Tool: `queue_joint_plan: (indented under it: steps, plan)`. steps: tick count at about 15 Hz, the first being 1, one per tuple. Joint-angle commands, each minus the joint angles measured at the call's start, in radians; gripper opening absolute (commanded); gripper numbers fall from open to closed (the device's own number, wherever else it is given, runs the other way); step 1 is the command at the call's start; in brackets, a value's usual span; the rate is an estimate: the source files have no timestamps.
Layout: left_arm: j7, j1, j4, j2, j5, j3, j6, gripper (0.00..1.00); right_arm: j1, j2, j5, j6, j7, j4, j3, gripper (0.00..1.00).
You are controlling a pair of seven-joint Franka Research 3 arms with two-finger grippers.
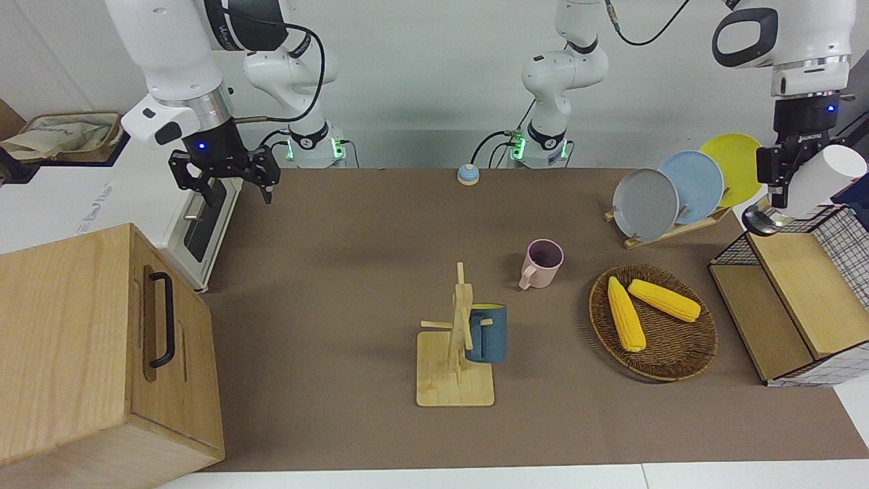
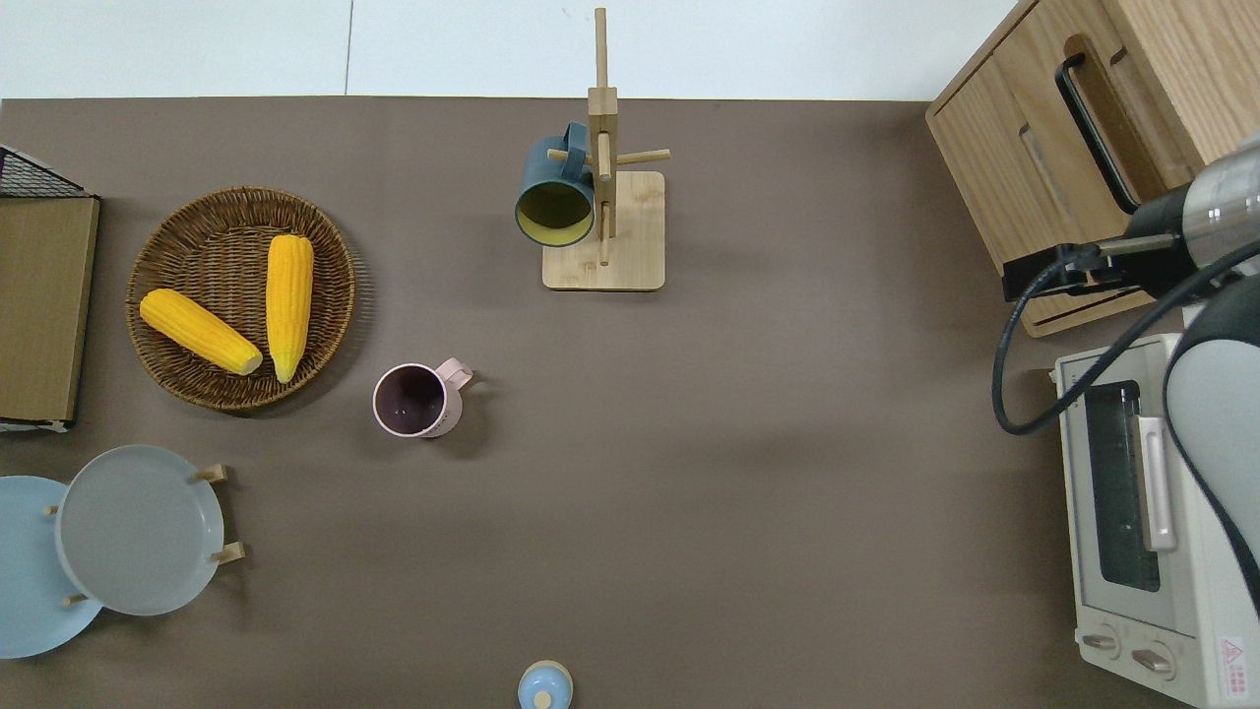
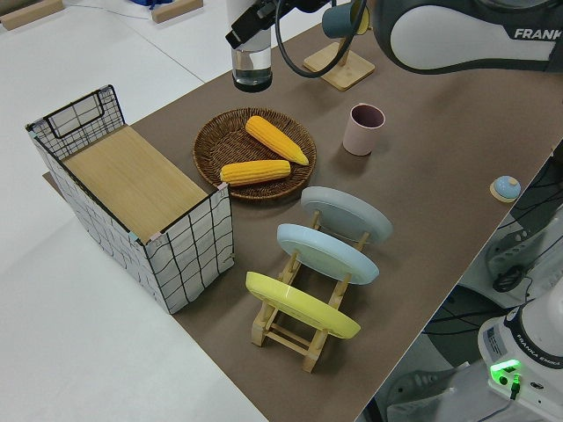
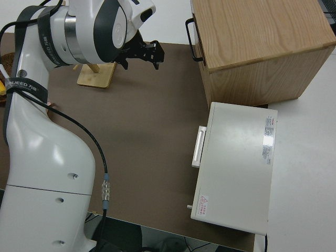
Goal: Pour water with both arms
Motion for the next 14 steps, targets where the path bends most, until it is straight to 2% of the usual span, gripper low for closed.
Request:
queue_joint_plan:
  steps: [1, 10, 14]
  plan:
    - [0.193, 0.058, 0.079, 0.061, -0.129, -0.003, 0.011, 0.00, -0.001, -0.008, 0.016, -0.012, -0.015, 0.000, -0.003, 0.987]
    - [0.612, 0.195, 0.135, 0.173, -0.424, -0.003, 0.013, 0.00, -0.001, -0.008, 0.016, -0.012, -0.015, 0.000, -0.003, 0.987]
    - [0.674, 0.224, 0.167, 0.230, -0.471, -0.003, 0.013, 0.00, -0.001, -0.008, 0.016, -0.012, -0.015, 0.000, -0.001, 0.987]
